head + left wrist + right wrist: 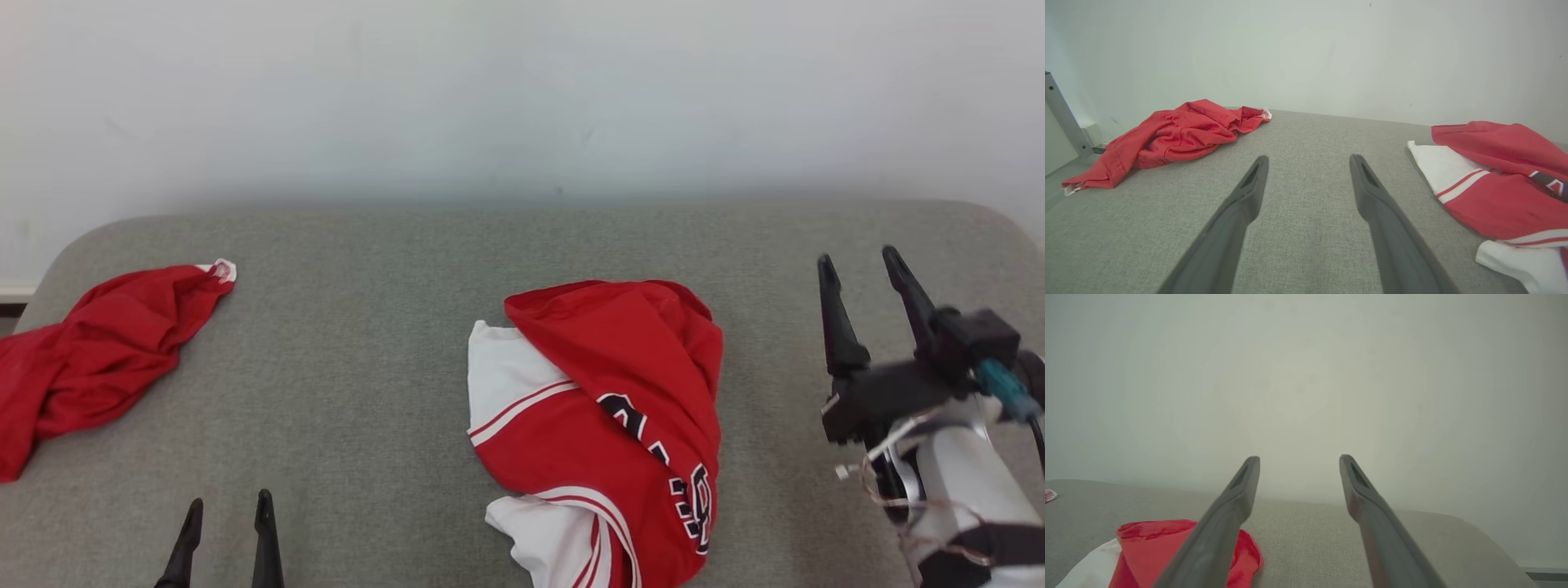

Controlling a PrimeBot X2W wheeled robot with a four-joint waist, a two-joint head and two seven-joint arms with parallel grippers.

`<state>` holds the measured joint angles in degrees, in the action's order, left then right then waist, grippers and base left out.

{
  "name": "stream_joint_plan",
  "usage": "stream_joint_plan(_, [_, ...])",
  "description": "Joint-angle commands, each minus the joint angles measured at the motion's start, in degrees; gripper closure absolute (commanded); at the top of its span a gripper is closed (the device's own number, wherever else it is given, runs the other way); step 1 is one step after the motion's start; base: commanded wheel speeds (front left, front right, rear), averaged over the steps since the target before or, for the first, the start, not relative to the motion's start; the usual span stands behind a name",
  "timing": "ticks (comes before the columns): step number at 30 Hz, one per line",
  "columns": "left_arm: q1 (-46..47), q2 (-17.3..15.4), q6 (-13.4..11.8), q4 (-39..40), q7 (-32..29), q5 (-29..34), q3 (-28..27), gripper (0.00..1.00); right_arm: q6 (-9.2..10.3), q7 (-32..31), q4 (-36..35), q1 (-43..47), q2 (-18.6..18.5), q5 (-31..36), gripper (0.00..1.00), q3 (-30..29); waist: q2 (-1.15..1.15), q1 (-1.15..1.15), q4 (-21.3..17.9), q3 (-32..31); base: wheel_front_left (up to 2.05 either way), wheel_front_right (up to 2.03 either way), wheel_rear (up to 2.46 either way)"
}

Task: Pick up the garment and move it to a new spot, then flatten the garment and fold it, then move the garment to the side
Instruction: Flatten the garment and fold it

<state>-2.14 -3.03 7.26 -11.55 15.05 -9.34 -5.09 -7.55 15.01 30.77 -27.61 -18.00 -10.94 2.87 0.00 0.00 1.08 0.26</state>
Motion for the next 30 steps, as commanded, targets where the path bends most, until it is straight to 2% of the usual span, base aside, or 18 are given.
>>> stream_joint_plan(1, [-0.69,0.0,-0.17,0.33,0.19,0.4,-0.3,0.0,0.13,0.22,-1.93,2.51,0.73,0.49,0.0,-0.95,0.0,0.0,-1.38,-0.7,0.0,0.0,0.0])
stream_joint_plan(10, [-1.66,0.09,-0.25,1.47,0.19,1.01,-1.19,0.0,0.13,0.13,-18.92,18.31,5.41,2.56,0.0,-5.93,0.0,0.0,-2.83,-0.99,0.0,0.0,0.0])
stream_joint_plan(15, [-1.71,0.12,-0.2,1.74,0.19,1.51,-0.81,0.0,0.13,0.13,-24.82,25.19,8.93,3.07,0.0,-7.68,0.0,0.0,-2.55,-0.94,0.0,0.0,0.0])
stream_joint_plan(21, [-1.91,0.16,-0.18,1.92,0.19,1.78,-0.56,0.0,0.13,0.13,-26.93,30.44,12.02,3.57,0.0,-8.46,0.0,0.0,-2.16,-0.96,0.0,0.0,0.0])
stream_joint_plan(30, [-2.3,0.18,-0.43,2.47,0.19,2.6,-0.63,0.0,0.13,0.13,-26.35,32.2,13.64,3.95,0.0,-7.89,0.0,0.0,-2.0,-1.06,0.0,0.0,0.0])
